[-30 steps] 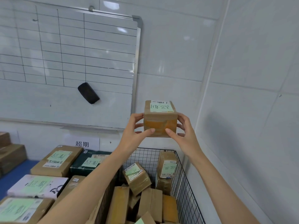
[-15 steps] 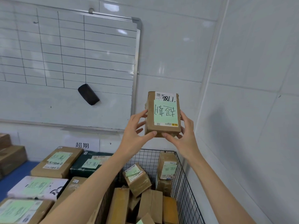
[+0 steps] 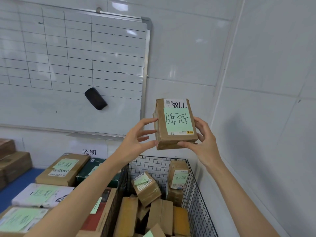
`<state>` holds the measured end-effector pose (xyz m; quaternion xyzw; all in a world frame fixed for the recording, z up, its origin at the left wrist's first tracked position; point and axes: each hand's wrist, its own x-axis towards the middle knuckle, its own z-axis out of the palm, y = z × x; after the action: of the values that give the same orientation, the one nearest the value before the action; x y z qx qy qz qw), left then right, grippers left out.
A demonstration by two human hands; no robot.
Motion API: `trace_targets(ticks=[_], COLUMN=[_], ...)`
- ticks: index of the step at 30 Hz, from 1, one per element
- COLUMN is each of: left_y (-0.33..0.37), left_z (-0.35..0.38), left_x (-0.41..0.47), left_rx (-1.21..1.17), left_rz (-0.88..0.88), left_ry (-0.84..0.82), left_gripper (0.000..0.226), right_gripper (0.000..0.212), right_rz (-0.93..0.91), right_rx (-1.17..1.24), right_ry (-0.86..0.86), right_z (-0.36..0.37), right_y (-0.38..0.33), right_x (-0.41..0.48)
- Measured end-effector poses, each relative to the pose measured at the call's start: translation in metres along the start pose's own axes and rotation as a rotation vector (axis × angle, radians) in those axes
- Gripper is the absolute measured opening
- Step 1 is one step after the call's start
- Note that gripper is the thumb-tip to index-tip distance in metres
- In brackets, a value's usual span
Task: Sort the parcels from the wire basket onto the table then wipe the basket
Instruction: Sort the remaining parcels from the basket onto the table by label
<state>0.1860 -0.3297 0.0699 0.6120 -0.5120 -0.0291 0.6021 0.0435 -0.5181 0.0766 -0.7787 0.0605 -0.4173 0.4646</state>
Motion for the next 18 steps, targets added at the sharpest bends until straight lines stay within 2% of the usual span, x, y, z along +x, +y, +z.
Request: trace_targets(ticks=[3,5,11,14,18], left_y=[0.0,-0.003,-0.007,-0.009,-0.011], left_z=[-0.003,-0.006,-0.009,-0.008,-0.009], left_x=[0.001,0.002,0.0,0.0,-0.001], left_rx=[0.008,0.034,0.122,0.127,0.139], left_rz=[0.016,0.031,0.065,0.072,0.084], left_ry=[0.033,0.051,0.092,0.058,0.035], left_gripper=[0.059,0.066,0.112,0.131,0.129], right_gripper=[0.09,0.091,0.104,0.113,0.11], right_rz=[-0.011,-0.016,-0.042,-0.07,-0.096], right_rx=[0.0,-0.006,-0.077,-0.126,-0.155], right_ry=[-0.022,-0.049,-0.157,-0.205,-0.193], right_z=[0.002,0.002,0.003,0.006,0.009], right_y=[-0.003,-0.004,-0.011,-0.01,-0.006], right_x=[-0.002,-0.003,-0.007,-0.006,-0.004])
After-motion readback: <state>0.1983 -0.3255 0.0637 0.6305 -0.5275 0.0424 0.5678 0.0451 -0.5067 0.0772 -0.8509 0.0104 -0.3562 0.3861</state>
